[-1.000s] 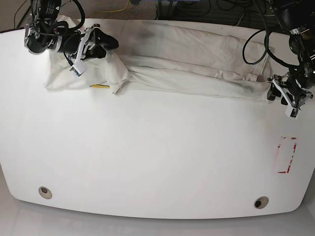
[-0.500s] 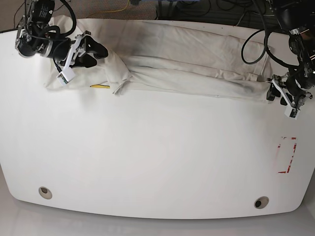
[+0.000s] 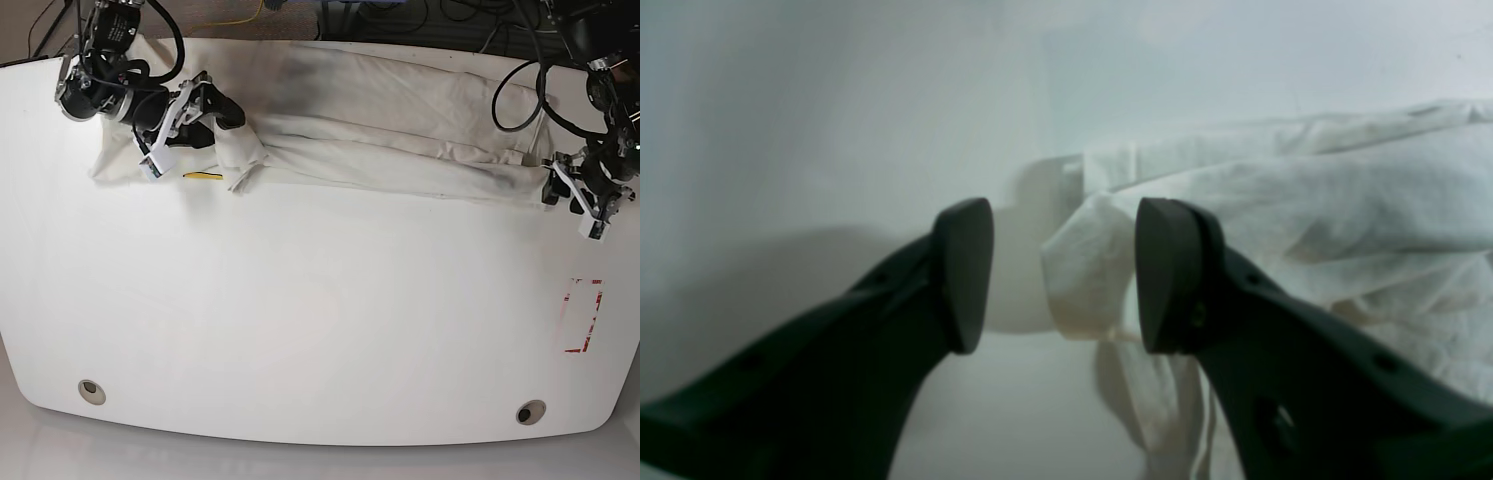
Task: Layout the t-shirt on the table in an organized manner, then fold the t-shirt properly
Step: 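Pinch the side edge with the right gripper and fold it inward, then lay the folded side flat and press it with the right gripper, then lower the left gripper onto the shirt's opposite side edge and pinch it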
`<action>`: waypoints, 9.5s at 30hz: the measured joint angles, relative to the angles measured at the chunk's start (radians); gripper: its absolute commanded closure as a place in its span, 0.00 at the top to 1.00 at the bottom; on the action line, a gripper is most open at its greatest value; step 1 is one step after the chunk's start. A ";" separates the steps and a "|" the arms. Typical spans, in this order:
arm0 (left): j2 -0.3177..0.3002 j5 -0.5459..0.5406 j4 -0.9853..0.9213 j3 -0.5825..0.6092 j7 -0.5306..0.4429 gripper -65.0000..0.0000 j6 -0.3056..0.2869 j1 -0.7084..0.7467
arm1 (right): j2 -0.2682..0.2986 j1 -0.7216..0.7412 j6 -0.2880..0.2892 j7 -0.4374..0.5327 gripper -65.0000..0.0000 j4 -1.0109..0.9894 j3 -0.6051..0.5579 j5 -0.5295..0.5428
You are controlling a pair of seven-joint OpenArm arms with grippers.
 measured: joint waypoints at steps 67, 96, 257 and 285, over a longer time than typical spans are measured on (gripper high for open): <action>-0.002 0.000 0.000 0.000 0.000 0.49 0.000 0.004 | 0.250 -0.125 0.000 0.002 0.45 -0.018 -0.305 0.305; -0.002 -0.011 0.229 -0.001 -0.003 0.49 -0.003 0.084 | 0.162 -0.155 0.000 0.003 0.54 -0.018 -0.207 0.253; 0.124 0.040 -0.310 -0.004 0.048 0.41 0.000 -0.299 | 0.149 0.196 0.033 0.611 0.08 -0.522 -0.089 -0.619; 0.090 0.029 -0.115 -0.003 0.058 0.03 0.000 -0.207 | 0.131 0.194 0.027 0.616 0.08 -0.521 -0.081 -0.620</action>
